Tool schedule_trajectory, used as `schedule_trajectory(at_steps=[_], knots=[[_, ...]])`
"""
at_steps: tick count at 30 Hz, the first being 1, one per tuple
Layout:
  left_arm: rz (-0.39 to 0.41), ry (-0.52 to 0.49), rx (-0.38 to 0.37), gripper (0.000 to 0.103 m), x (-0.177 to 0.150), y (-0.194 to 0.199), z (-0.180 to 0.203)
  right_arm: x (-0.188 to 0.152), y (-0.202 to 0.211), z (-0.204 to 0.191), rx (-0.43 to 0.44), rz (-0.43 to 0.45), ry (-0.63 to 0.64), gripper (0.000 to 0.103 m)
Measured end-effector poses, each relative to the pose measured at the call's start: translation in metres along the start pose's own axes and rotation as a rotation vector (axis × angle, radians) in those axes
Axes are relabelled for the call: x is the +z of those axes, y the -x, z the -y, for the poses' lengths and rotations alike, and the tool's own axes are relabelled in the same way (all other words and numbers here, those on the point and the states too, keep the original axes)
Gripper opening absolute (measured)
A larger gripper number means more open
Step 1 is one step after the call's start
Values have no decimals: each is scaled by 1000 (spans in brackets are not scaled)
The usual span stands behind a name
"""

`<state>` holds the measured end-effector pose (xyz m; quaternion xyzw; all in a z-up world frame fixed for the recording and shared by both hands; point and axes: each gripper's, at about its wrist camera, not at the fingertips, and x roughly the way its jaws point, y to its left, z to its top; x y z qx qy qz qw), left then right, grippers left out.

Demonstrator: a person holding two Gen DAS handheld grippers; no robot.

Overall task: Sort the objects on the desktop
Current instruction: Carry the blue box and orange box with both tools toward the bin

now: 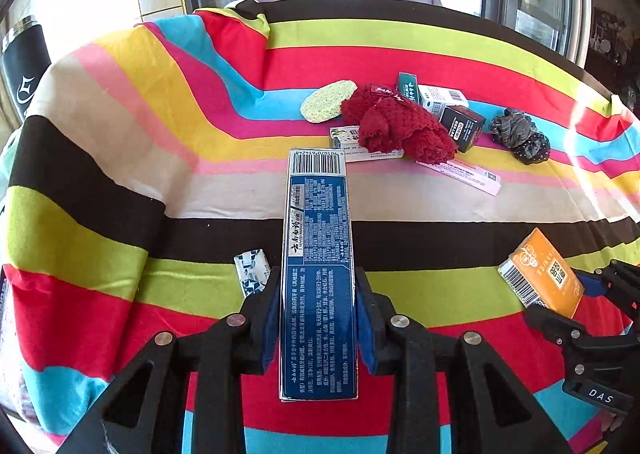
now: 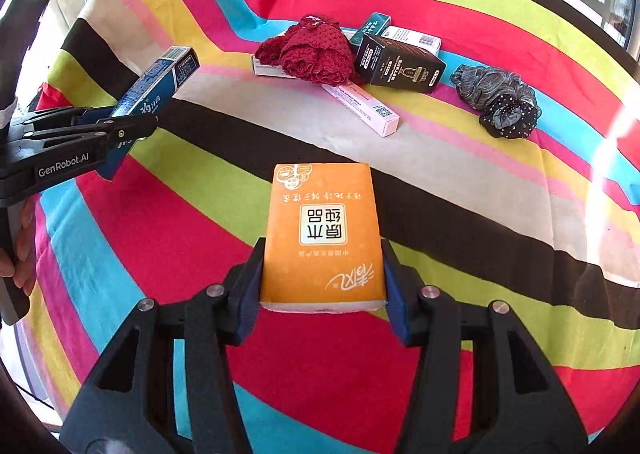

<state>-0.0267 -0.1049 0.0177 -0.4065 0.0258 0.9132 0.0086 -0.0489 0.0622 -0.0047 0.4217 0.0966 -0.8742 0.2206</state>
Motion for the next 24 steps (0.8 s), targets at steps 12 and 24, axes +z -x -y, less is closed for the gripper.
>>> schedule_trajectory(at_steps=[12, 24], knots=[[28, 64, -41, 33, -43, 41, 0, -43, 49, -34, 59, 58, 6, 55], [52, 134, 30, 33, -106, 86, -41, -54, 69, -85, 51, 81, 125, 55]])
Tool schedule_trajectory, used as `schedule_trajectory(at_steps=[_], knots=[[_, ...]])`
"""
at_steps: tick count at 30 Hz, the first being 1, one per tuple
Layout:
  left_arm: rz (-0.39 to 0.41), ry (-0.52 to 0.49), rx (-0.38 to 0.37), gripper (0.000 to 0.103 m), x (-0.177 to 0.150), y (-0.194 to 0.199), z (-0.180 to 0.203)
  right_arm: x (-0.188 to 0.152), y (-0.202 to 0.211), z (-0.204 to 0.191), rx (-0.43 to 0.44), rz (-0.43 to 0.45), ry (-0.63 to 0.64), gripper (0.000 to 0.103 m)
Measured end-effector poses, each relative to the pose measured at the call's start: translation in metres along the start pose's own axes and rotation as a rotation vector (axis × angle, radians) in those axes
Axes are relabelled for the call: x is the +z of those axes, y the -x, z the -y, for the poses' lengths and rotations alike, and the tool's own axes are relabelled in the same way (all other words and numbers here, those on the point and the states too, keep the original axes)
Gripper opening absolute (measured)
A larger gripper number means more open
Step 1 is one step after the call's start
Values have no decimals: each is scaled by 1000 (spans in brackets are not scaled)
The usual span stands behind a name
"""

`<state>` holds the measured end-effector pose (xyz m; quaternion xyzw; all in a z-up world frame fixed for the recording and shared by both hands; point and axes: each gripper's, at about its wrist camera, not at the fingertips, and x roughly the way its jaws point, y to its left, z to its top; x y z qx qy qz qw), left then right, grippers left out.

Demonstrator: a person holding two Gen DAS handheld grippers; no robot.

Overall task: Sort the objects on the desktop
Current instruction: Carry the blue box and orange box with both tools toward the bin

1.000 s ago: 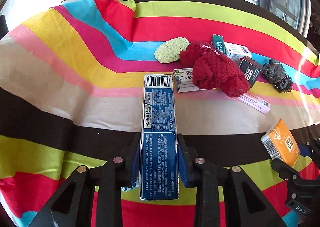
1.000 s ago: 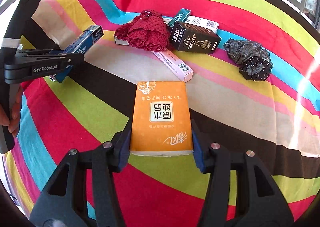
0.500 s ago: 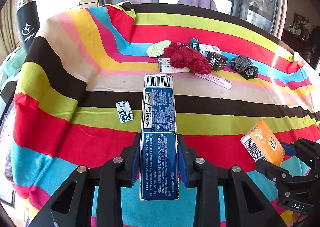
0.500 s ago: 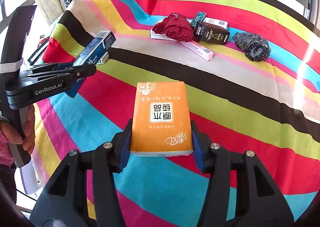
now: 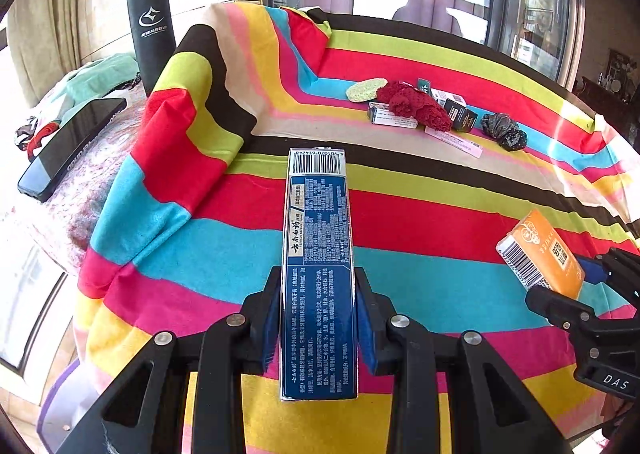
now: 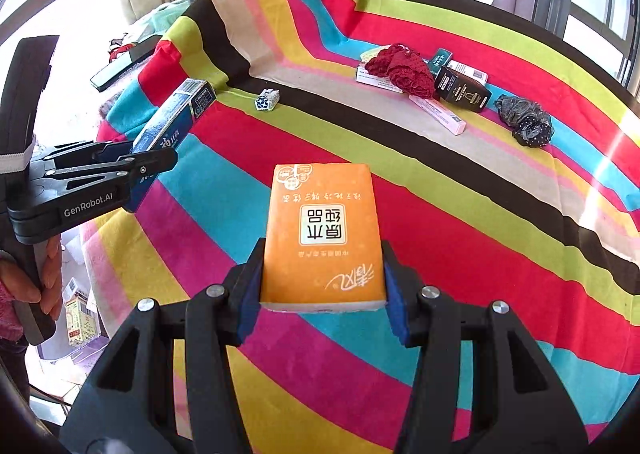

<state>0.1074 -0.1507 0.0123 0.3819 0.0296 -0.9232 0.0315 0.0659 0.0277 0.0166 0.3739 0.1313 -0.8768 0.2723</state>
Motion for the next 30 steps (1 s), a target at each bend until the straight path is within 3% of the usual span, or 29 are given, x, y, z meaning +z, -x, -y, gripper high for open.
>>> schedule_trajectory(at_steps=[11, 30], knots=[[23, 99, 75, 33, -52, 44, -56, 3, 3, -81, 16, -3, 188, 55], [-4, 421, 311, 33, -156, 117, -187, -11, 0, -262, 212, 7, 593, 55]])
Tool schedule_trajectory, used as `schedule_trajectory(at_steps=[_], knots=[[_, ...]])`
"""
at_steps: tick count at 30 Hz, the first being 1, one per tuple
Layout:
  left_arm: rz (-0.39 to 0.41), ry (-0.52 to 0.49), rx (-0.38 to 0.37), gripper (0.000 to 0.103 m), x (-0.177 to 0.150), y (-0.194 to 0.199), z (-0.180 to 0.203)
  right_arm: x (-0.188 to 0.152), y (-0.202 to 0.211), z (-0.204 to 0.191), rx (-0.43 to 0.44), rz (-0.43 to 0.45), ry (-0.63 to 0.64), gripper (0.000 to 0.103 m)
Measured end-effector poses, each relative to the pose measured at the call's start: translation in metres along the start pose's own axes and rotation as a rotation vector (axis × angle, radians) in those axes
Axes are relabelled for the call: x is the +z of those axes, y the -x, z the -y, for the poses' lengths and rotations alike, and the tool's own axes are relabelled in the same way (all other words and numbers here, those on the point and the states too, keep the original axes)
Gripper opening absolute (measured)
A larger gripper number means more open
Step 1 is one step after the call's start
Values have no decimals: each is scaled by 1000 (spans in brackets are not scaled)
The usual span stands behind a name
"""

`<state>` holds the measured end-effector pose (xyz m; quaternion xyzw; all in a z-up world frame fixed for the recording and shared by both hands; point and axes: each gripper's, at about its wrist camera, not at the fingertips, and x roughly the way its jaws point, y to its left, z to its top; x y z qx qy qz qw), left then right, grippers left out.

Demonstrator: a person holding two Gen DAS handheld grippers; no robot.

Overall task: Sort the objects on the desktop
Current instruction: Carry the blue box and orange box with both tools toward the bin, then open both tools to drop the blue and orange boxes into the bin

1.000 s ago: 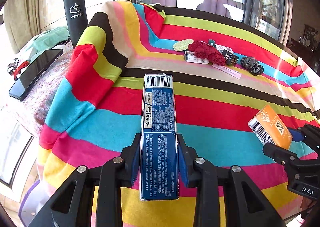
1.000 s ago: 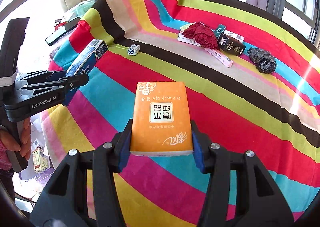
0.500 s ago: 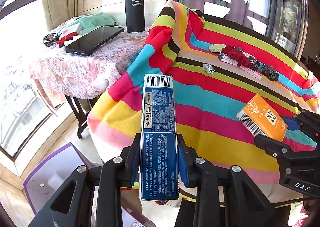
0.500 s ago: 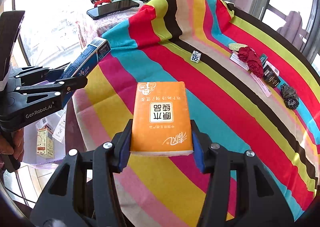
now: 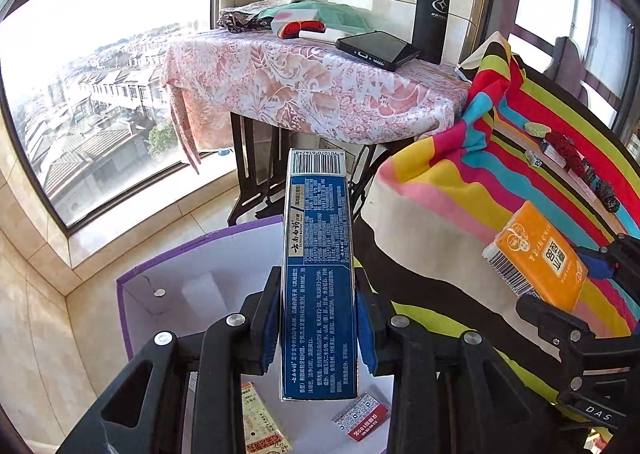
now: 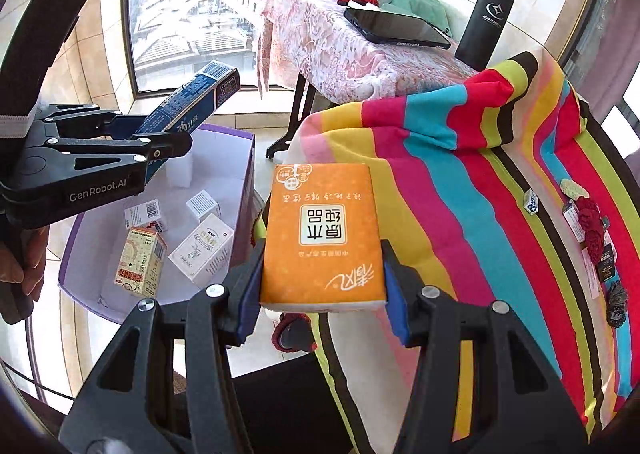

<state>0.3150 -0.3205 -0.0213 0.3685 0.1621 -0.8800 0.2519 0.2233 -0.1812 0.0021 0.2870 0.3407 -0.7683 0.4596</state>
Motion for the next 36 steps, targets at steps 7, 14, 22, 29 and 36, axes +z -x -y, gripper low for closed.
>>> schedule_trajectory(at_steps=[7, 14, 22, 29, 36], knots=[[-47, 111, 71, 33, -23, -4, -52, 15, -17, -50, 47, -12, 124, 55], [-81, 191, 128, 33, -43, -11, -89, 24, -35, -85, 74, -26, 212, 55], [-116, 227, 153, 33, -55, -26, -109, 30, -56, -110, 90, -58, 267, 55], [-136, 245, 180, 33, -62, -36, -121, 33, -69, -120, 92, -78, 286, 55], [-138, 263, 188, 34, -63, -40, -127, 33, -75, -128, 105, -91, 297, 55]])
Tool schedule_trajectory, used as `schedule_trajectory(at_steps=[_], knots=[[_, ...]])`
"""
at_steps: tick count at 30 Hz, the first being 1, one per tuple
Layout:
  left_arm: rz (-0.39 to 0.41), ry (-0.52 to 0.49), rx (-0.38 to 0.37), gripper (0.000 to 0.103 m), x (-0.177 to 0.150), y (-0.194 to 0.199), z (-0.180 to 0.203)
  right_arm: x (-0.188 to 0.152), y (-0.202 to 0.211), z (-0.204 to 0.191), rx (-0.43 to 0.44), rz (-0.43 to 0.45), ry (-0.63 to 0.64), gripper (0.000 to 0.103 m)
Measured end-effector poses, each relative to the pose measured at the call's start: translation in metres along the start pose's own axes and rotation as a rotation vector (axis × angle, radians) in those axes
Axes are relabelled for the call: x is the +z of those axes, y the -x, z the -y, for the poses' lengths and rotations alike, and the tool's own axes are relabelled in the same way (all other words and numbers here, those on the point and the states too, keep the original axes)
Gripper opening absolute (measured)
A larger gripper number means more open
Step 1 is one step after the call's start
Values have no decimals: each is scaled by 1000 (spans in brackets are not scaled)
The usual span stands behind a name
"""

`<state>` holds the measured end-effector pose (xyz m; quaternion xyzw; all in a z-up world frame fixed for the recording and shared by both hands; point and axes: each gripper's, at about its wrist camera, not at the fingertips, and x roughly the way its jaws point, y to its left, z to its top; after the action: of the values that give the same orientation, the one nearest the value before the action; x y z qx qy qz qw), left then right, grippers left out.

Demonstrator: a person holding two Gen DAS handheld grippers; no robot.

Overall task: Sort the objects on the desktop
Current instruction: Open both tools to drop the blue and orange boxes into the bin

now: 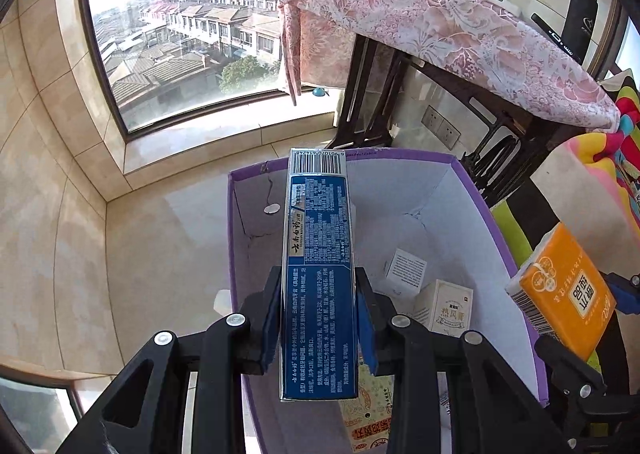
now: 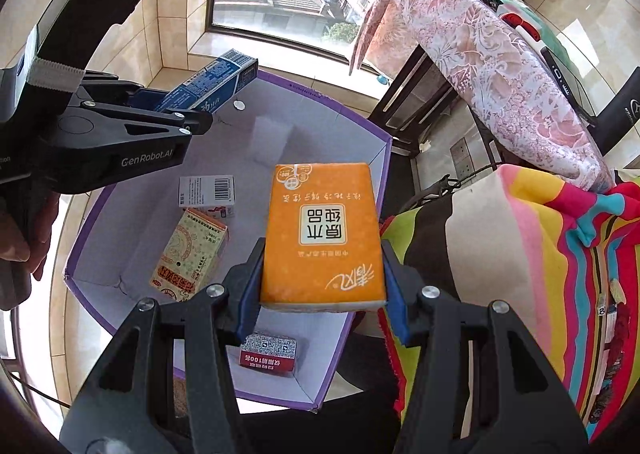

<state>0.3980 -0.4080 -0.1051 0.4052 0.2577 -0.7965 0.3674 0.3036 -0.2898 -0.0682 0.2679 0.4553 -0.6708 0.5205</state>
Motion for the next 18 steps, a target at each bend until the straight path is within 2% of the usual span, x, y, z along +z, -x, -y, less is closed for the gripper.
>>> schedule_trajectory(at_steps=[1, 3, 6, 8, 10, 18], knots=[[-5, 6, 2, 34, 1, -1, -1, 0, 0, 0, 6, -1, 0, 55], [-11, 26, 4, 46, 2, -2, -3, 0, 0, 1, 21, -2, -7, 55], [0, 32, 10, 57, 3, 1, -4, 0, 0, 1, 17, -6, -9, 56], [3, 34, 14, 60, 3, 2, -5, 1, 0, 1, 16, -4, -15, 58], [6, 40, 15, 62, 4, 5, -6, 1, 2, 1, 12, 0, -20, 65], [42, 20, 17, 70, 11, 22, 6, -7, 16, 9, 2, 21, -44, 71]])
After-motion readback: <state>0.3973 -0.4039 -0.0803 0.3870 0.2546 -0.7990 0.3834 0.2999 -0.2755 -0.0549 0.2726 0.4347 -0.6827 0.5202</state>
